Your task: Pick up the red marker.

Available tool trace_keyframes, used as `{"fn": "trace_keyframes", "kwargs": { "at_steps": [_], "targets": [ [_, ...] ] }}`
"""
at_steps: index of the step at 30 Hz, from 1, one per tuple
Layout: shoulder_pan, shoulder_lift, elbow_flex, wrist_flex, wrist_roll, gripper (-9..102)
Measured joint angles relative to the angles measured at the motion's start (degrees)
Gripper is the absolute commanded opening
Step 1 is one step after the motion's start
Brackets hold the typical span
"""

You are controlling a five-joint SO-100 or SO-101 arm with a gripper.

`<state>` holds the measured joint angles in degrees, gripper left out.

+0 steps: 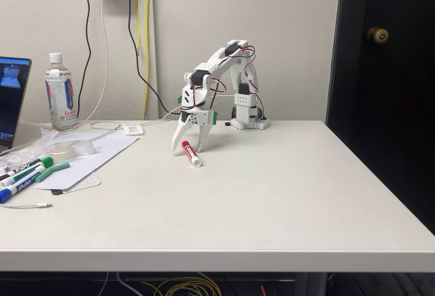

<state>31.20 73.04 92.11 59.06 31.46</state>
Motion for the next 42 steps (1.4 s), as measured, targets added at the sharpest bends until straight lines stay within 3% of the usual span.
{"fn": "trace_keyframes", "kwargs": {
  "at_steps": [10, 21, 42],
  "targets": [
    [0.00, -1.58, -1.76, 0.35, 1.85, 27],
    [-0.18, -1.85, -2.11, 0.53, 1.85, 27],
    [-0.18, -5.80, -8.00, 4.83, 1.85, 12]
  ]
}}
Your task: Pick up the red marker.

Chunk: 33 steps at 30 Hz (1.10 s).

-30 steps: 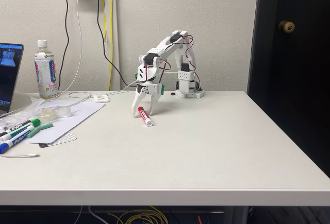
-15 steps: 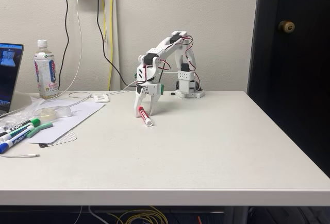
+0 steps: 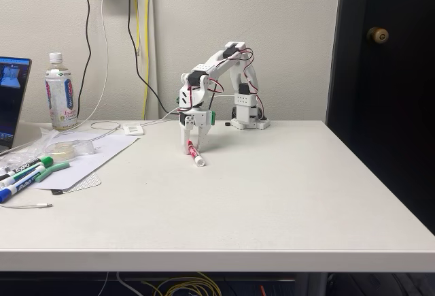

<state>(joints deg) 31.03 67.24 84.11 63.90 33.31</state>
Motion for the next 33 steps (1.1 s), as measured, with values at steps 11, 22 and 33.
{"fn": "trace_keyframes", "kwargs": {
  "at_steps": [11, 22, 33],
  "targets": [
    [0.00, 0.00, 0.00, 0.26, -0.26, 8],
    [-0.09, 0.00, 0.00, 0.53, -1.23, 4],
    [-1.41, 1.85, 0.35, 1.32, -3.52, 4]
  ]
}}
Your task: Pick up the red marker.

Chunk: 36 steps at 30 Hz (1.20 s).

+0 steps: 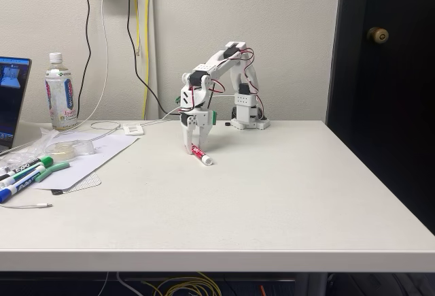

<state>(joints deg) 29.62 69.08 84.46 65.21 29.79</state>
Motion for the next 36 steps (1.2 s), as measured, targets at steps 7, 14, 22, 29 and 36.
{"fn": "trace_keyframes", "kwargs": {
  "at_steps": [7, 14, 22, 29, 36],
  "targets": [
    [-1.76, 0.18, 0.00, -0.35, -0.18, 4],
    [-2.99, 3.60, 0.00, -0.26, -0.18, 4],
    [-2.99, 7.56, 0.09, 1.76, -0.18, 4],
    [-3.96, 14.33, 0.44, 4.92, -0.53, 4],
    [-6.24, 19.86, 0.44, 6.42, -0.09, 4]
  ]
}}
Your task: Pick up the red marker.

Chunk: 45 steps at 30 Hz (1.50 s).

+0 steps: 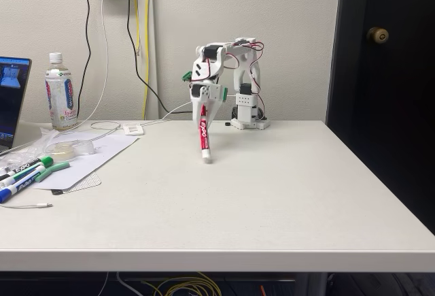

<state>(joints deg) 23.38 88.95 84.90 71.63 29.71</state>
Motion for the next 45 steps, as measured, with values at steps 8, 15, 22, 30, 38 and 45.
{"fn": "trace_keyframes", "kwargs": {
  "at_steps": [8, 15, 22, 30, 38, 45],
  "targets": [
    [-4.39, 5.98, 0.09, -0.09, 2.81, 4],
    [-8.17, 12.39, 0.09, -0.44, 4.57, 4],
    [-12.74, 16.26, 0.09, 0.26, 2.37, 4],
    [-17.14, 24.61, 0.26, 0.44, -6.15, 4],
    [-22.41, 28.12, 0.62, 0.26, -11.16, 4],
    [-25.40, 33.66, 3.78, -1.67, -13.71, 4]
  ]
}}
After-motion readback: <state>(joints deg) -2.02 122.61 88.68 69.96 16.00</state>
